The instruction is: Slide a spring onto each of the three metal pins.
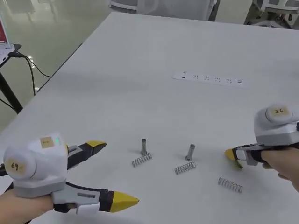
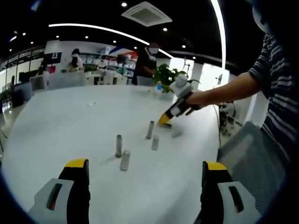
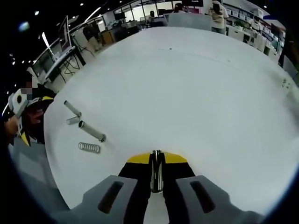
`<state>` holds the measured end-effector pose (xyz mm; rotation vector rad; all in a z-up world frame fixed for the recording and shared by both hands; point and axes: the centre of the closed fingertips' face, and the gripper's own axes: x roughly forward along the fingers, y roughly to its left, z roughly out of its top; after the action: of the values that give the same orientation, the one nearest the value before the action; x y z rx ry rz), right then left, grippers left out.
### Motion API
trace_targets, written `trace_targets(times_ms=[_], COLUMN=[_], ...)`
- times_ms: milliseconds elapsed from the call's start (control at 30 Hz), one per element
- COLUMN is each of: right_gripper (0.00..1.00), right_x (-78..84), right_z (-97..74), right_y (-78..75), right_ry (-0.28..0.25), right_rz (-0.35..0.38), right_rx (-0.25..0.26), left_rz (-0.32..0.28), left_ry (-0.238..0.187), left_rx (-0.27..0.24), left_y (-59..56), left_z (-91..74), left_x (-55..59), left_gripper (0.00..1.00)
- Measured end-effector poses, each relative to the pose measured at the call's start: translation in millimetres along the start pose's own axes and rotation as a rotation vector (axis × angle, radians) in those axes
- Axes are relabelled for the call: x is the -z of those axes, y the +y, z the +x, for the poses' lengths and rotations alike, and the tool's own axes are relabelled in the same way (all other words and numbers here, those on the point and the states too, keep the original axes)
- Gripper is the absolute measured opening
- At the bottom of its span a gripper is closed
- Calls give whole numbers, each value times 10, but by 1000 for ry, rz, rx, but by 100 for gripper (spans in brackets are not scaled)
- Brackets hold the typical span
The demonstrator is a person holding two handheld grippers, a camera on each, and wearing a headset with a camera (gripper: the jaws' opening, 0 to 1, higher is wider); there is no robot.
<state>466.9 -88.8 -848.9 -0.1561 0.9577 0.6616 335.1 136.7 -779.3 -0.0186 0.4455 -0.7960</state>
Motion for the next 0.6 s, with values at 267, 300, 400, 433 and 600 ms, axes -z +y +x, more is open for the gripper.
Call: trace_targets(times_ms=[267, 300, 400, 433, 600], right_gripper=[5, 5, 5, 5, 5], right_x=[-31, -34, -39, -41, -44], right_z=[-72, -77, -99, -105, -139], right_y=[10, 5, -4, -4, 4], right_ry=[-35, -38, -50, -54, -74], right_rz=[-14, -13, -12, -13, -5], right_rx=[-12, -11, -12, -13, -21], left_rz=[7, 9, 11, 13, 11], left_ry=[-2, -2, -1, 1, 4], left_rx=[8, 7, 7, 7, 11], left_y=[-29, -30, -33, -34, -46], left_z=[32, 34, 37, 37, 39], left_x=[-42, -49, -56, -54, -46], left_gripper=[98, 98, 98, 98, 98])
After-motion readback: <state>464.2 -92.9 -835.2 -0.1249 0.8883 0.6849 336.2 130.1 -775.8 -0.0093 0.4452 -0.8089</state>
